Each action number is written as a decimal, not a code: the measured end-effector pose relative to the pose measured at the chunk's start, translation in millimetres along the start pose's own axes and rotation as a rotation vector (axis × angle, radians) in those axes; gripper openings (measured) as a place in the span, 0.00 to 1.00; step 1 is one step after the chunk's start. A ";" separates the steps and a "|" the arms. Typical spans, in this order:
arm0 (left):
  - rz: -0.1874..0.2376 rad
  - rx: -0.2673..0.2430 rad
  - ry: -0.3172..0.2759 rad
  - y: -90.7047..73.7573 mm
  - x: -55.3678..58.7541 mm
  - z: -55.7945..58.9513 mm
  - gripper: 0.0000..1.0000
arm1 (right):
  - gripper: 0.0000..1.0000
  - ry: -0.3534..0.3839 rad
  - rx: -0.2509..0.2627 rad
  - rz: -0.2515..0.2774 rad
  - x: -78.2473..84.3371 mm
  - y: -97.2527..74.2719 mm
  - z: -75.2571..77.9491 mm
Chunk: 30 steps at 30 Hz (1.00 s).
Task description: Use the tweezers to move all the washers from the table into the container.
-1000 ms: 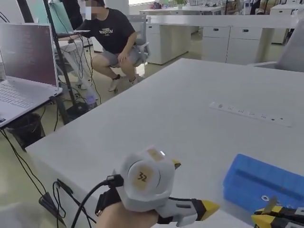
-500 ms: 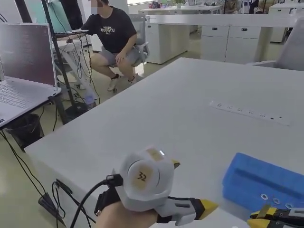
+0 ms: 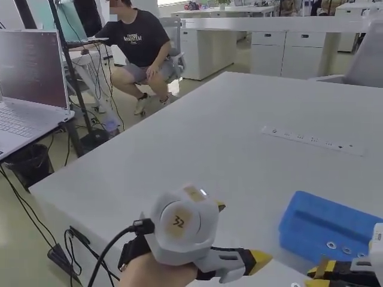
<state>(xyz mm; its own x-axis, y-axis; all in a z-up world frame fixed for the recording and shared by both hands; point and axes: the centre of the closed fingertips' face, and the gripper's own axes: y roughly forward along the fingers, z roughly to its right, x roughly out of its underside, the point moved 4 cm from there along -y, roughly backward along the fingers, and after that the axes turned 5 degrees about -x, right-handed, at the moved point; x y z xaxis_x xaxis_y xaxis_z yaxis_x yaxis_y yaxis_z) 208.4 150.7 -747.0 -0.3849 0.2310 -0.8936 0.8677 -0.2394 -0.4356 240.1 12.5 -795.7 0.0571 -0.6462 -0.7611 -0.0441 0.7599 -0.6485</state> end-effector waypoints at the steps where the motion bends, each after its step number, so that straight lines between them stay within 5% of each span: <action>1: 0.000 -0.001 -0.001 -0.1 0.0 -0.2 0.68 | 0.04 0.001 -0.001 0.004 -0.4 0.7 0.3; 10: 0.006 -0.009 -0.008 -1.1 -1.8 -1.7 0.67 | 0.04 0.132 0.019 0.054 -0.3 -3.7 8.4; 17: 0.013 -0.012 -0.016 -0.9 -1.6 -4.9 0.67 | 0.04 0.247 0.065 0.229 -25.4 -22.4 27.3; 23: 0.011 -0.009 -0.017 -0.9 -1.5 -3.6 0.67 | 0.04 0.248 0.107 0.293 -46.3 -37.3 50.2; 30: 0.007 -0.011 -0.021 -1.1 -0.3 -3.4 0.67 | 0.04 0.243 0.162 0.295 -52.2 -38.9 80.4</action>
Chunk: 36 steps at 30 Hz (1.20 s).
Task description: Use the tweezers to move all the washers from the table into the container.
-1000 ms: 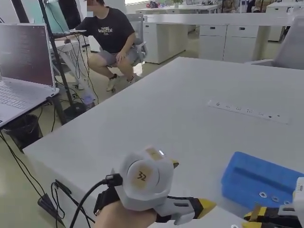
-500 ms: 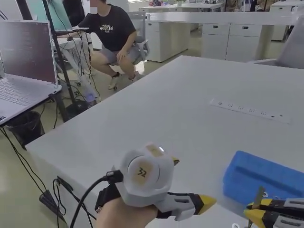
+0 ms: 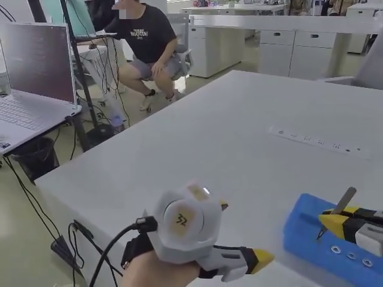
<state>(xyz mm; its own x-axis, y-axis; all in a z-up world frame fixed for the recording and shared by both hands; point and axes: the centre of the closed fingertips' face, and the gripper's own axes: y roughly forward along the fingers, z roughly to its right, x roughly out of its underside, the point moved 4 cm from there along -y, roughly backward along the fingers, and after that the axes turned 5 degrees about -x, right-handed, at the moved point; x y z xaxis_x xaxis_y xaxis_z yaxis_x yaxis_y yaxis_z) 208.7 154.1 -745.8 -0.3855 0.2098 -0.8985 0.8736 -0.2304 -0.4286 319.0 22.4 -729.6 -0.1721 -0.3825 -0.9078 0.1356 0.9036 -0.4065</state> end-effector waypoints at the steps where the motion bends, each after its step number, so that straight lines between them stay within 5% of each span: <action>1: -0.001 -0.001 -0.001 0.0 0.2 -0.1 0.67 | 0.04 0.008 0.005 0.003 0.4 1.3 3.9; 11: -0.005 -0.002 -0.016 -0.1 1.1 -0.3 0.67 | 0.04 0.081 0.049 -0.033 16.7 12.6 33.2; 36: -0.025 -0.012 -0.020 1.0 5.1 -2.8 0.64 | 0.04 0.076 0.074 -0.089 40.5 23.9 51.0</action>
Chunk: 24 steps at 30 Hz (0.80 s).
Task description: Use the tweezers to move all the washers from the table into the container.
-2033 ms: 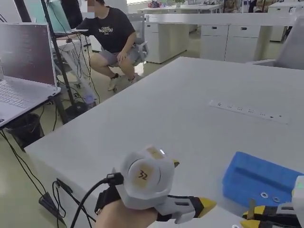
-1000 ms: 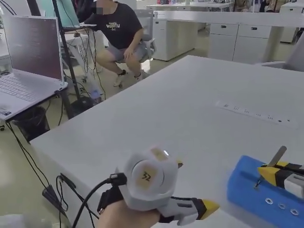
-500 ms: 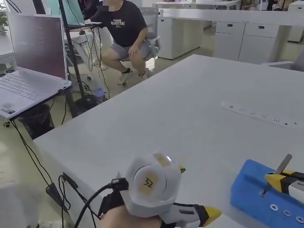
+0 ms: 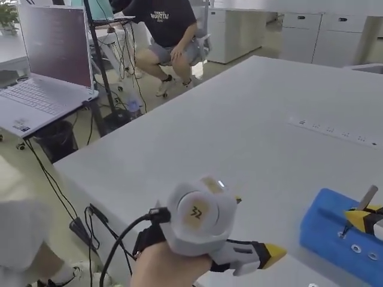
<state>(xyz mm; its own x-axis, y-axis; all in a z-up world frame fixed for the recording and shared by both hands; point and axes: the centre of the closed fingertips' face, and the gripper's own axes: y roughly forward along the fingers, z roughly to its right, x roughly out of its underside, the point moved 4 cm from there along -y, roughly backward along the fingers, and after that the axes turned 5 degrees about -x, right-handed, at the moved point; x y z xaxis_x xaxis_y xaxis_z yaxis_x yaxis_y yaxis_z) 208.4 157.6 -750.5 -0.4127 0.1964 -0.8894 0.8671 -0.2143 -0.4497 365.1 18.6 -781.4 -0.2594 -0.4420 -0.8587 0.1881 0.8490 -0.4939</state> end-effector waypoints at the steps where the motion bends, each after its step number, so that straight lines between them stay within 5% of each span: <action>1: 0.001 0.001 0.000 0.0 -0.4 0.4 0.64 | 0.04 -0.001 0.001 -0.001 0.8 -0.1 0.5; 24: 0.003 0.004 -0.004 -0.1 -2.0 0.6 0.64 | 0.04 -0.070 0.006 -0.029 6.6 6.9 -2.4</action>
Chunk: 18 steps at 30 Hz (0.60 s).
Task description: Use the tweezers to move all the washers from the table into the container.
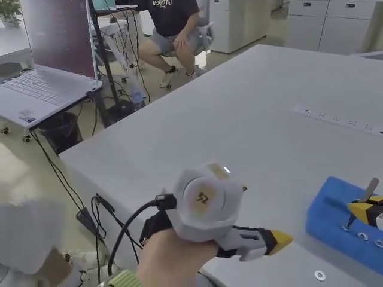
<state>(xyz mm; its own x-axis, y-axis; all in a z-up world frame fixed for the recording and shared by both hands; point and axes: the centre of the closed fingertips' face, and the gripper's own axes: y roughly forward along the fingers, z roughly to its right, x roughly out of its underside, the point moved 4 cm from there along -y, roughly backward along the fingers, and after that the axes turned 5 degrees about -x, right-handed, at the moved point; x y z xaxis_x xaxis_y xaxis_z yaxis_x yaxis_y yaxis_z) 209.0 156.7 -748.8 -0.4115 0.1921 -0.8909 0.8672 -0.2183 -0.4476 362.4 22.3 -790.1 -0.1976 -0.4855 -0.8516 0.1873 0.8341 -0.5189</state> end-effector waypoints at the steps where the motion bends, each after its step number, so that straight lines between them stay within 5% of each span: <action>1: 0.000 0.000 0.001 0.0 0.2 -0.2 0.64 | 0.04 -0.001 0.001 0.000 0.0 -0.2 -0.3; 8: 0.005 -0.002 -0.002 -0.5 -0.3 -1.2 0.64 | 0.04 -0.007 0.011 0.029 -9.1 -9.8 -2.5; 18: 0.002 0.001 0.005 -0.3 -0.4 0.7 0.64 | 0.04 -0.110 -0.008 0.081 -34.4 -37.9 -26.1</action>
<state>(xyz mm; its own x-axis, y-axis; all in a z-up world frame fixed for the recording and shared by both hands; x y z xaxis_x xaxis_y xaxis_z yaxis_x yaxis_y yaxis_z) 208.7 156.1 -748.3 -0.4082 0.1967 -0.8914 0.8677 -0.2197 -0.4459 337.0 14.2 -739.2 -0.0751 -0.4416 -0.8941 0.1907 0.8737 -0.4475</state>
